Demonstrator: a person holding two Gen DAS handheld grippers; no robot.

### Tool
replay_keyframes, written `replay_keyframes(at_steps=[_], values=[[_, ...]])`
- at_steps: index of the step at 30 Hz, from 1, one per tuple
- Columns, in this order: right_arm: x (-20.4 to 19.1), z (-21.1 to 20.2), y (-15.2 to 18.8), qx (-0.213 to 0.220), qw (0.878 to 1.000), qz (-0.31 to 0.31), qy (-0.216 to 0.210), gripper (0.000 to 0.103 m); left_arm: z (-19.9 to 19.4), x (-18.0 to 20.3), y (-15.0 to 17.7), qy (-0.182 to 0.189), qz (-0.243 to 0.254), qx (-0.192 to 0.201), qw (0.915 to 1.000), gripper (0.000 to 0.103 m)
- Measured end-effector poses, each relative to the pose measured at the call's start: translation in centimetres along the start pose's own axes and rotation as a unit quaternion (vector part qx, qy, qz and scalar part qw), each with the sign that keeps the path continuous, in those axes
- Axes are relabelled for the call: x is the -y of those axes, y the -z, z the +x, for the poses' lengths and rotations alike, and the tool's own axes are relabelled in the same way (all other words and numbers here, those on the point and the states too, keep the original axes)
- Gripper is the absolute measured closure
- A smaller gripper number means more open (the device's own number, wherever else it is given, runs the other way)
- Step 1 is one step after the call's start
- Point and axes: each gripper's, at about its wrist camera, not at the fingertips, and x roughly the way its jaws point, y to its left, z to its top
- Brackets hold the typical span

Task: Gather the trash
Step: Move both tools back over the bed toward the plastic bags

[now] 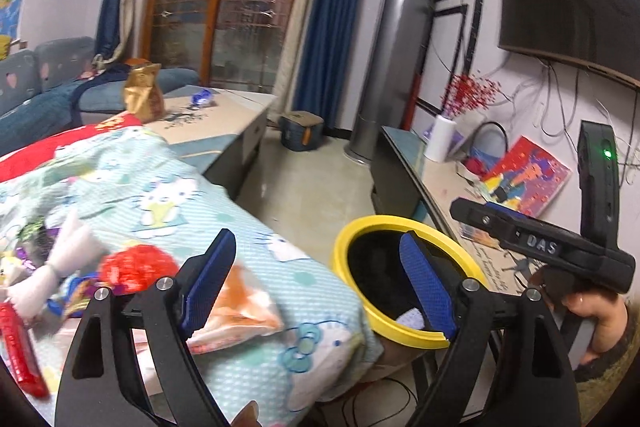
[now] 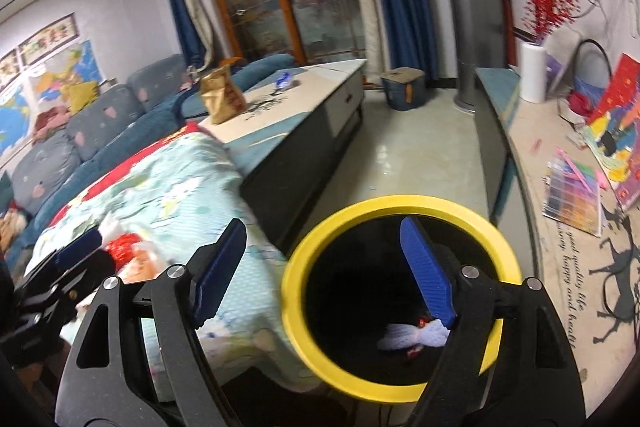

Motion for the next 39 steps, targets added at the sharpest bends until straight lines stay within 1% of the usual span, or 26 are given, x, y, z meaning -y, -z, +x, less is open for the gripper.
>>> replay_keyframes(at_steps=[11,21,26,31,34,39], values=[[-4.3,0.2,0.5,-0.009,0.998,-0.042,-0.045,0.032,-2.3,-3.8,-0.5,-0.043,-0.026,0.025,0.9984,0.022],[-9.3,1.2,1.4,-0.029,0.992,-0.092,-0.086,0.032,-4.3,-7.8,-0.2,-0.085,-0.053,0.036,0.9944,0.022],[-11.9,2.6,1.9,-0.053,0.986,-0.110,-0.113,0.032,-5.1,-10.5,0.2,-0.110,-0.074,0.030,0.9907,0.022],[-13.6,4.2,2.6,-0.080,0.981,-0.118,-0.132,0.031,-5.9,-13.6,1.0,-0.145,-0.090,0.018,0.9851,0.022],[-14.4,5.3,3.0,-0.091,0.979,-0.122,-0.133,0.031,-6.1,-15.7,1.5,-0.163,-0.110,0.002,0.9806,0.022],[-15.2,7.7,3.2,-0.114,0.978,-0.116,-0.133,0.031,-6.5,-18.8,2.5,-0.179,-0.137,-0.015,0.9742,0.023]])
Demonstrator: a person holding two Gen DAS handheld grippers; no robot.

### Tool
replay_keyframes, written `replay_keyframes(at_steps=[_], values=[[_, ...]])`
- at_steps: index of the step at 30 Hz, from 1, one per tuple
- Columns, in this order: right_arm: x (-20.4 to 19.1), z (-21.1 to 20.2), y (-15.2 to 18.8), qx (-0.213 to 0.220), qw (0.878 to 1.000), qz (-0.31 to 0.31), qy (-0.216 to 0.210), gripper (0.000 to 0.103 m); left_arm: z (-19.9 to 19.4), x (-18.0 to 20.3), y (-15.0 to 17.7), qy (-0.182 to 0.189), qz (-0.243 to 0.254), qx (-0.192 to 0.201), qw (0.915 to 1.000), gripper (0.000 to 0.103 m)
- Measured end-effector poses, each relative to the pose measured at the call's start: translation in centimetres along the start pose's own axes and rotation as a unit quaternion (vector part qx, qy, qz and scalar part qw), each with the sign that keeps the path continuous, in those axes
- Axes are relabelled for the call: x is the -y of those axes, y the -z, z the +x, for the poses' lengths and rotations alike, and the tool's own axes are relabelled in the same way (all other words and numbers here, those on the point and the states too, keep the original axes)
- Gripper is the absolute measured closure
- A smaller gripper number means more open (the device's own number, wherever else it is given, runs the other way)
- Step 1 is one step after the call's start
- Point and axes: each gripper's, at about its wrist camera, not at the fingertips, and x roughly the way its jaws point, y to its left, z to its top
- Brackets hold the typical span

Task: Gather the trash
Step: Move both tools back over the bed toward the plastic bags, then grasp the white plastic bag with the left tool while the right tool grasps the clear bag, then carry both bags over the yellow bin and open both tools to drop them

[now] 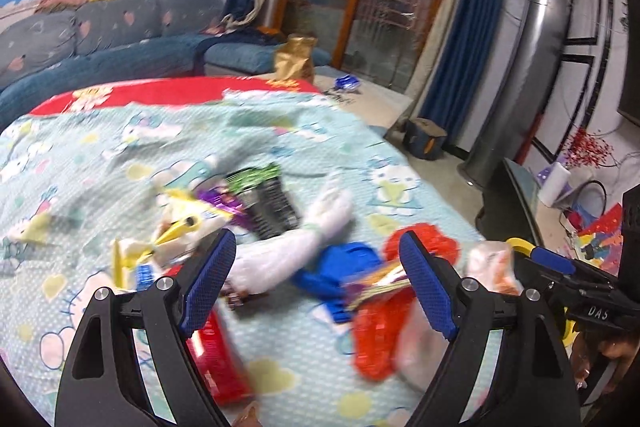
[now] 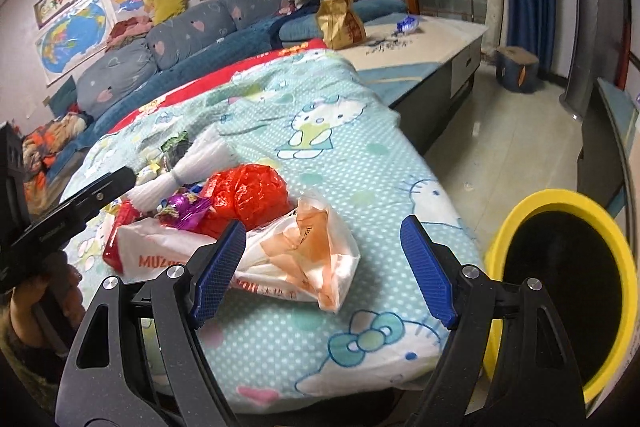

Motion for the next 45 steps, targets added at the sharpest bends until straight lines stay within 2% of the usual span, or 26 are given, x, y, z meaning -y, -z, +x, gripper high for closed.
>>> replay_keyframes(at_steps=[4,7,8,9,11,12,13,16,21,32,45], values=[[0.5,2.0,-0.2,-0.022,1.000,0.016,-0.011,0.033,0.6,-1.6,0.1,-0.004,-0.016,-0.014,0.9998,0.034],[0.7,3.0,0.1,-0.038,0.999,0.028,-0.025,0.044,1.1,-2.5,0.3,-0.001,-0.031,-0.028,0.9991,0.051],[0.8,3.2,0.2,-0.042,0.998,0.033,-0.032,0.050,1.3,-2.4,0.4,-0.002,-0.032,-0.030,0.9990,0.059],[0.8,3.3,0.3,-0.044,0.998,0.034,-0.036,0.059,1.6,-2.3,0.6,-0.004,-0.029,-0.036,0.9989,0.062],[0.5,3.2,0.4,-0.045,0.998,0.024,-0.039,0.065,1.8,-2.2,0.9,-0.004,-0.028,-0.042,0.9987,0.077],[0.5,3.2,0.4,-0.043,0.998,0.021,-0.038,0.075,2.0,-2.1,1.0,-0.004,-0.026,-0.045,0.9986,0.081],[0.4,3.0,0.5,-0.042,0.998,0.019,-0.036,0.079,2.0,-2.0,1.1,-0.005,-0.024,-0.047,0.9986,0.089],[0.3,2.7,0.6,-0.042,0.998,0.014,-0.039,0.086,2.1,-1.6,1.4,-0.001,-0.020,-0.051,0.9985,0.096],[0.2,1.4,0.6,-0.030,0.999,0.004,-0.044,0.091,0.9,-1.2,1.0,0.009,-0.019,-0.027,0.9994,0.097],[1.2,-2.8,-0.6,0.014,0.999,-0.002,-0.048,0.094,-2.9,0.3,-1.0,0.044,-0.014,0.028,0.9986,0.098],[2.8,-6.4,-1.7,0.065,0.998,0.009,-0.022,0.094,-5.0,3.2,-1.8,0.083,0.009,0.051,0.9952,0.098]])
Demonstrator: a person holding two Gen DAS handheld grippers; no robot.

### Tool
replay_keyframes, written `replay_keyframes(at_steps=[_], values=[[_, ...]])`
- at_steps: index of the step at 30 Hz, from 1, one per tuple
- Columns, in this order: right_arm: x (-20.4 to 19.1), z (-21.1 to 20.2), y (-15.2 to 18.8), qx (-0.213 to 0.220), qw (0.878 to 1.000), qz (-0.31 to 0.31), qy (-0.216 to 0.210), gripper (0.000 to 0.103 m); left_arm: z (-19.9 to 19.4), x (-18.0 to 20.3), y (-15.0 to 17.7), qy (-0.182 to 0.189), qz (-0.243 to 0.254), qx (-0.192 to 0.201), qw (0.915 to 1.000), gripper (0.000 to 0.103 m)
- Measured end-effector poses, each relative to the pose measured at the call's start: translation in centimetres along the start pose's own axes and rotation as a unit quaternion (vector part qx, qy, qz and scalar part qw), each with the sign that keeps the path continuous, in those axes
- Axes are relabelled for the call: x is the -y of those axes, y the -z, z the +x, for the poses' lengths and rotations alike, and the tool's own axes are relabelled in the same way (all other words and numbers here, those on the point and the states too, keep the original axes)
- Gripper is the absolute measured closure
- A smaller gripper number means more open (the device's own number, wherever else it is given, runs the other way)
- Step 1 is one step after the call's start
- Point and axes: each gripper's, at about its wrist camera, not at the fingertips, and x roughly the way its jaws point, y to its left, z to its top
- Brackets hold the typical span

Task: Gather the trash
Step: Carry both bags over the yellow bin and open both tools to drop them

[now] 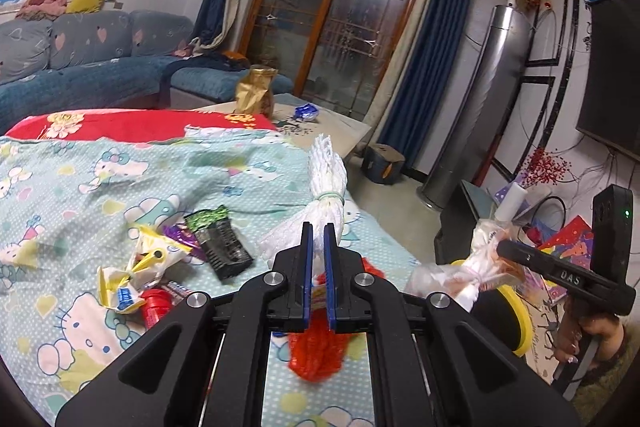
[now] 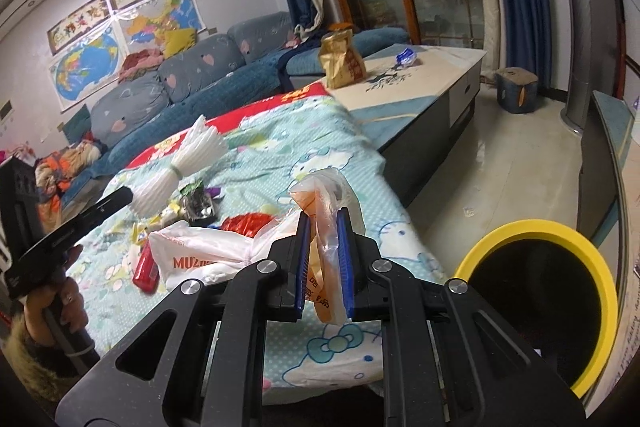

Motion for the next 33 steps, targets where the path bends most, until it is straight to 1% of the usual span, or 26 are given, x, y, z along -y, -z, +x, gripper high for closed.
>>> replay_keyframes(at_steps=[15,24,33], values=[[2.6,-2.7,-0.6,0.042,0.998,0.028,0.035,0.094,0.2,3.8,0.2,0.037,0.028,-0.005,0.9989,0.098],[5.5,-4.5,-0.7,0.064,0.994,0.060,0.064,0.094,1.0,6.2,1.0,0.060,0.050,-0.016,0.9968,0.098],[9.0,-6.2,-0.7,0.086,0.987,0.090,0.102,0.094,1.8,8.4,1.7,0.077,0.070,-0.029,0.9941,0.098]])
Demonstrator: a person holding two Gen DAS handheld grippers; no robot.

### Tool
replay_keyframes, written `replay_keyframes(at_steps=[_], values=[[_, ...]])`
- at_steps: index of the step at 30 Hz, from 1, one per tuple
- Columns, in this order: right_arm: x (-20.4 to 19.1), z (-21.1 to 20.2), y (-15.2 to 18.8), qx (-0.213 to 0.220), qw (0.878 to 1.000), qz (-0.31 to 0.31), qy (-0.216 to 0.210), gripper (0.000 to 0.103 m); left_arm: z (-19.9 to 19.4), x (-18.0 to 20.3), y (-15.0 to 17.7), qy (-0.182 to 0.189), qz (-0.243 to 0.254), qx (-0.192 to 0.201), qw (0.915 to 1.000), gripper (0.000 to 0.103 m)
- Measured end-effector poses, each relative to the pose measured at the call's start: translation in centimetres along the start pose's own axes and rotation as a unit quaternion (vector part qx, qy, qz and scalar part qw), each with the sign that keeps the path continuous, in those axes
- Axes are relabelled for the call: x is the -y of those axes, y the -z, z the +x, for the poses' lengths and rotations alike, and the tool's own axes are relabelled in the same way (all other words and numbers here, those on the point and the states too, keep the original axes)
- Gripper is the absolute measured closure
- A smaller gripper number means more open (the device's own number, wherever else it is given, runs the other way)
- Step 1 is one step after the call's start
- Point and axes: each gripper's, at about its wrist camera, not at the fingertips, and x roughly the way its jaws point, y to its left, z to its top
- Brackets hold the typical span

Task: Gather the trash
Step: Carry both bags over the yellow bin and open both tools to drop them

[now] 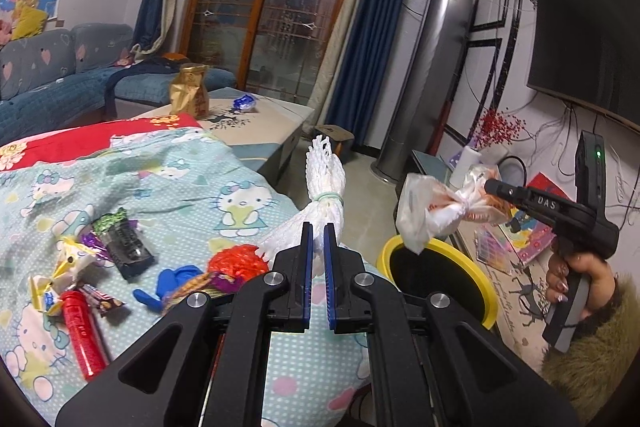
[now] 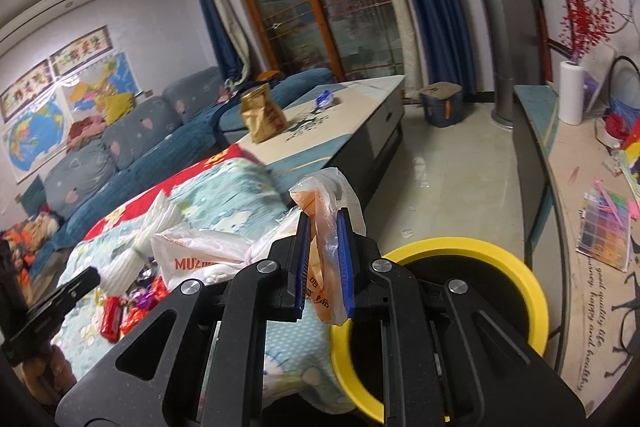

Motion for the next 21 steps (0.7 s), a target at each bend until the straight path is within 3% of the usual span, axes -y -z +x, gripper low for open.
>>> replay_keyframes(at_steps=[21], values=[[7.6,-1.7,-0.4,0.031,0.993,0.066,0.088,0.094,3.5,5.2,1.6,0.053,0.057,-0.040,0.9962,0.098]])
